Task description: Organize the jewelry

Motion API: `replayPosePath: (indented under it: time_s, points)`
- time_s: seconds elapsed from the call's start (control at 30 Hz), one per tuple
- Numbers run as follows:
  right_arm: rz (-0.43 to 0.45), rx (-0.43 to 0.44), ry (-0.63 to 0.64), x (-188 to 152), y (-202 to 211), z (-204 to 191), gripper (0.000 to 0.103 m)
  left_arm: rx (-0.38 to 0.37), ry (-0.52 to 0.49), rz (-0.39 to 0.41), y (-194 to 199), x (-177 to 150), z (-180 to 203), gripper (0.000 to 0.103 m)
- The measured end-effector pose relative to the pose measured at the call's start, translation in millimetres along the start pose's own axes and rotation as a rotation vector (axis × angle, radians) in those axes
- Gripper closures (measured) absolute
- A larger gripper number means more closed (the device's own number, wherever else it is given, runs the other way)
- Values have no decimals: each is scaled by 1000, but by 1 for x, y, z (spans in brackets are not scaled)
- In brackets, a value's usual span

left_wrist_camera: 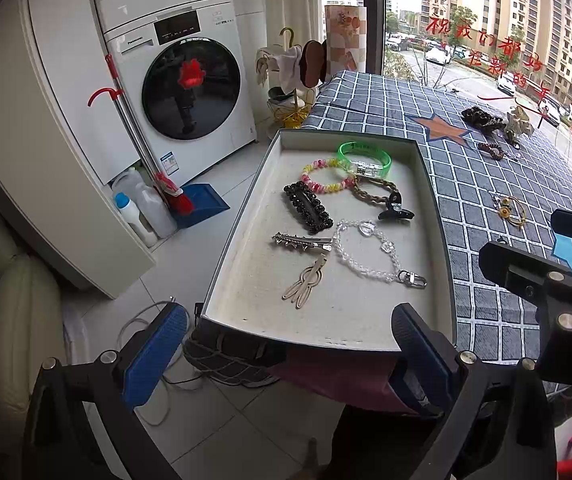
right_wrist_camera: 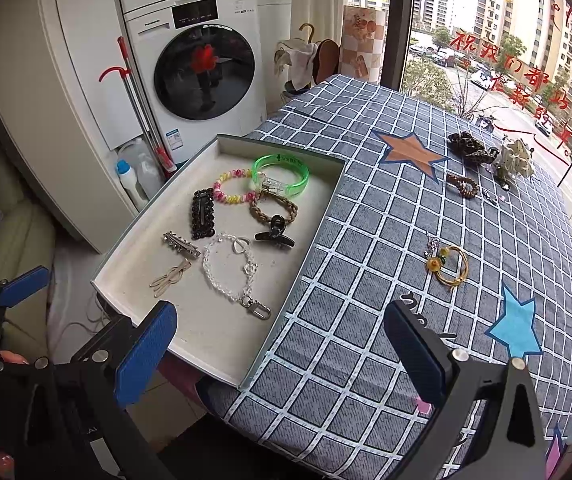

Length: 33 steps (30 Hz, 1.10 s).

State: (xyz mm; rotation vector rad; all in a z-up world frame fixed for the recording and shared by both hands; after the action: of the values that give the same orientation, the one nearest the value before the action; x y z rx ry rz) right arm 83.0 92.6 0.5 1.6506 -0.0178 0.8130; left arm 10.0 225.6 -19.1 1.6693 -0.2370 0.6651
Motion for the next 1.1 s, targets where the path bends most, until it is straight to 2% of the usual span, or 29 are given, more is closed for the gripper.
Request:
replayPosePath:
  time_s: [1.1]
  points:
    - [-5, 8, 16, 1, -4, -2, 0, 2, 10, 6, -5, -1, -5, 0]
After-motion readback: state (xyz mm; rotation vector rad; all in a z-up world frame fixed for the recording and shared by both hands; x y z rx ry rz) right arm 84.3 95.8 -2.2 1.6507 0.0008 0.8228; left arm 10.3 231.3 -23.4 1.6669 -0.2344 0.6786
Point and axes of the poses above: each gripper's, at about its wrist camera, not at the fingertips, and y roughly against the way its jaws point, z to its right, x to its top, the point moved 4 cm from there along -y, roughly the way its jaws point, and after that the axes turned 4 degrees about -z, right-handed, at the moved point
